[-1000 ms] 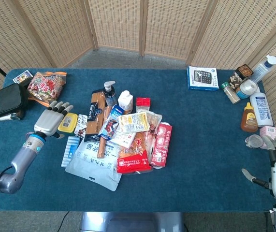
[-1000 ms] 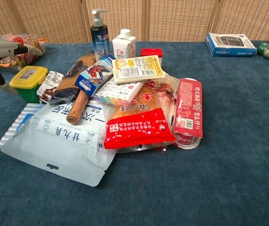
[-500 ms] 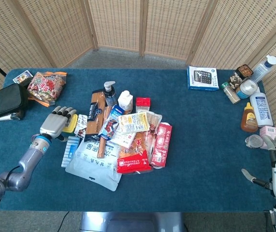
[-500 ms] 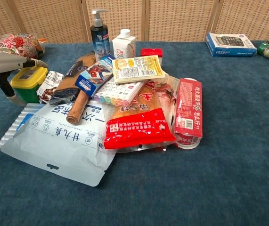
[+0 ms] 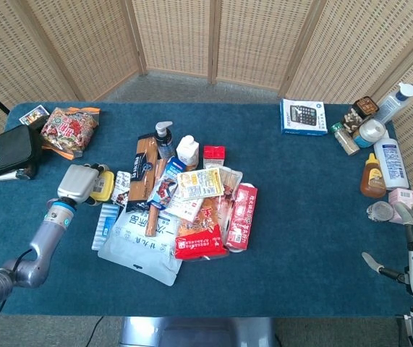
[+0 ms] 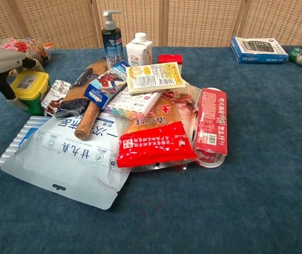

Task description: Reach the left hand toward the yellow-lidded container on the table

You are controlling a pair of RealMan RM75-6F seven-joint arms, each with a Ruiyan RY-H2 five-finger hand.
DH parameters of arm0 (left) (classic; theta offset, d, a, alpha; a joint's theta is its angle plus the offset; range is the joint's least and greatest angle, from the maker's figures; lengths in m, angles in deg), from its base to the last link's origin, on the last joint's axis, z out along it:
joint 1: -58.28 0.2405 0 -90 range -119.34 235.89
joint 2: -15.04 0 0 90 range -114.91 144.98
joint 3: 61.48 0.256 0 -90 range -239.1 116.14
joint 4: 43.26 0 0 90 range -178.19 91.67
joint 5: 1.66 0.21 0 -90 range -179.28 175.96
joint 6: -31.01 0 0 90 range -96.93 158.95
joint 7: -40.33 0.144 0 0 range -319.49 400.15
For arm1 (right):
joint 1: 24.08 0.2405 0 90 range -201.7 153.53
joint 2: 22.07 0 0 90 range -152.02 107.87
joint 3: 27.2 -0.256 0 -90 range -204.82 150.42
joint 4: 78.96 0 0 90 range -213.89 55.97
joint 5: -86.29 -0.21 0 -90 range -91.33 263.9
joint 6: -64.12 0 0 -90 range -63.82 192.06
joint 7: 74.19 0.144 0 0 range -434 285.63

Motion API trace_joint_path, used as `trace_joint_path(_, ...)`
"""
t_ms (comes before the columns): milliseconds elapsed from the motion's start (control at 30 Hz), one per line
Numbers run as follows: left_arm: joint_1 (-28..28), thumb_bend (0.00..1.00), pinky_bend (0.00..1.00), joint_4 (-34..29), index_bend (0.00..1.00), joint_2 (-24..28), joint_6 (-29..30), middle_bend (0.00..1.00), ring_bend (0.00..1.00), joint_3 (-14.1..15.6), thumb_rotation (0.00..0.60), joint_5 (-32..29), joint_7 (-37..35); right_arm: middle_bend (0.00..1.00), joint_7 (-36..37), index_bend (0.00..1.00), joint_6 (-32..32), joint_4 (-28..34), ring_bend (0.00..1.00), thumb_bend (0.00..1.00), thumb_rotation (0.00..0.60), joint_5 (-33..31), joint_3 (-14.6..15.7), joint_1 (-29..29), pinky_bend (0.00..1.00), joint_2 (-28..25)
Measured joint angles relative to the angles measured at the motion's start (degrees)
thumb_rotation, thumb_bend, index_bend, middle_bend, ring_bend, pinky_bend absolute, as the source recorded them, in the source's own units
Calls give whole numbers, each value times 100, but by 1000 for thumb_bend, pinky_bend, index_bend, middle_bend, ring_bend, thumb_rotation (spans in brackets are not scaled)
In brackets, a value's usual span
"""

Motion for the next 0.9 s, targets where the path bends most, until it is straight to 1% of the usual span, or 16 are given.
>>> trace_joint_path(200,111,0,728,-506,436,406,200,443,460,-56,600,-5,11,0,30,0,-22,57,0,0,600,41,14,-12,0,-22)
trace_joint_path(300,182,0,728,-907,437,666,333,428,454,-106,600,24,-78,0,23,0,-24,73,0,0,600,45,19,-16,0,-31)
trace_joint_path(400,271,0,728,-1456,438,1051,525,425,452,-156,600,139,-187,0,11,0,-19,84,0,0,600,51,21,-13,0,-37)
trace_joint_path(500,380,0,729,-2127,437,1562,774,418,452,-209,600,310,-259,0,7,0,-27,99,0,0,600,70,24,-13,0,-42)
trace_joint_path(633,543,0,732,-3114,434,2358,1132,412,452,-294,600,541,-266,0,19,0,-49,138,0,0,600,107,29,-15,0,-51)
trace_joint_path(733,658,0,744,-3737,433,2901,1381,413,452,-363,600,670,-204,0,9,0,-63,153,0,0,600,132,38,-19,0,-55)
trace_joint_path(833,758,0,744,-4189,432,3294,1573,411,452,-431,600,736,-109,0,37,0,-69,166,0,0,600,135,39,-23,0,-64)
trace_joint_path(900,802,0,744,-4350,432,3429,1644,412,452,-467,600,741,-46,0,59,0,-75,171,0,0,600,138,37,-24,0,-70)
